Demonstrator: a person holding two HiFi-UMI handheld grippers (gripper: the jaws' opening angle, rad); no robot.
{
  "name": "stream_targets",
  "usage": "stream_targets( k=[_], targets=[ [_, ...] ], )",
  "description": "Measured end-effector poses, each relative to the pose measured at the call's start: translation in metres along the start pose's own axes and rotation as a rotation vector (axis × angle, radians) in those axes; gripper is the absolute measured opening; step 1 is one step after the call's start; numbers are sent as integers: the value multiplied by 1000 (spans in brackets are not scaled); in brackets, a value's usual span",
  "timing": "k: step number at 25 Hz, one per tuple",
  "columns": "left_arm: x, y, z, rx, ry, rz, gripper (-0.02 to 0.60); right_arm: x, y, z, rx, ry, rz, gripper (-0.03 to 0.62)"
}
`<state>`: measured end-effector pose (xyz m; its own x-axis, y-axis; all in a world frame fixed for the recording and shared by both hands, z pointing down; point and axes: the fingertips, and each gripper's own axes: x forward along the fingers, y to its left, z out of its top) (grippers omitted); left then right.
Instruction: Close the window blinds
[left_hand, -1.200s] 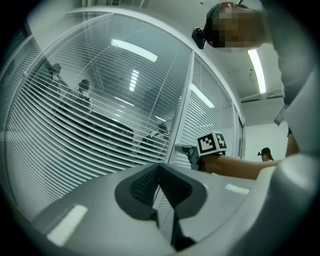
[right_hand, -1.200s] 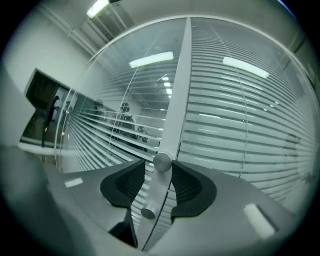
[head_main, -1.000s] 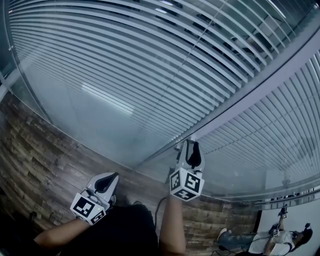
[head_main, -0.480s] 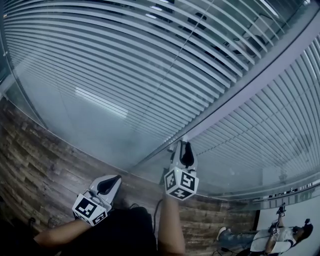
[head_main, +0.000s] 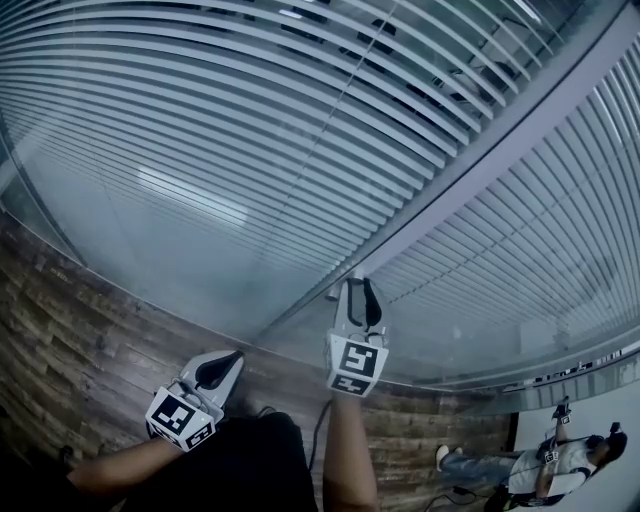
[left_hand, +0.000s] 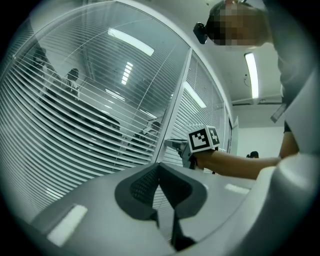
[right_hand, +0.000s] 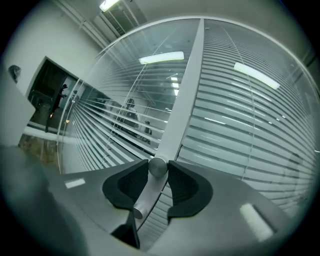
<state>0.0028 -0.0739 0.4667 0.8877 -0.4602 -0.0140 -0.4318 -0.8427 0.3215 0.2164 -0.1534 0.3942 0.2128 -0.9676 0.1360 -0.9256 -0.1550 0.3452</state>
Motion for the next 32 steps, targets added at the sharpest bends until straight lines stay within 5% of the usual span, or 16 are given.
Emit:
stream_targets(
  k=[4, 11, 14, 19, 28, 32],
  targets=[
    [-4, 5, -3, -6, 5, -4, -2, 0, 4, -3, -100, 12, 22, 129],
    [-5, -4, -7, -9, 23, -18, -2, -3, 5, -1, -531, 75, -44, 128],
    [1, -12, -16, -19, 38, -26, -2, -3, 4, -5, -581, 67, -48, 128],
    [10, -23, -20, -31, 42, 1, -2, 1, 0, -9, -507, 50, 17, 133],
    [12, -27, -11, -43, 32, 110, -2, -3, -5, -15, -66, 46, 143, 198],
    [14, -46, -9, -12, 34, 99, -2, -12, 4, -2, 68, -21, 157, 167]
  ],
)
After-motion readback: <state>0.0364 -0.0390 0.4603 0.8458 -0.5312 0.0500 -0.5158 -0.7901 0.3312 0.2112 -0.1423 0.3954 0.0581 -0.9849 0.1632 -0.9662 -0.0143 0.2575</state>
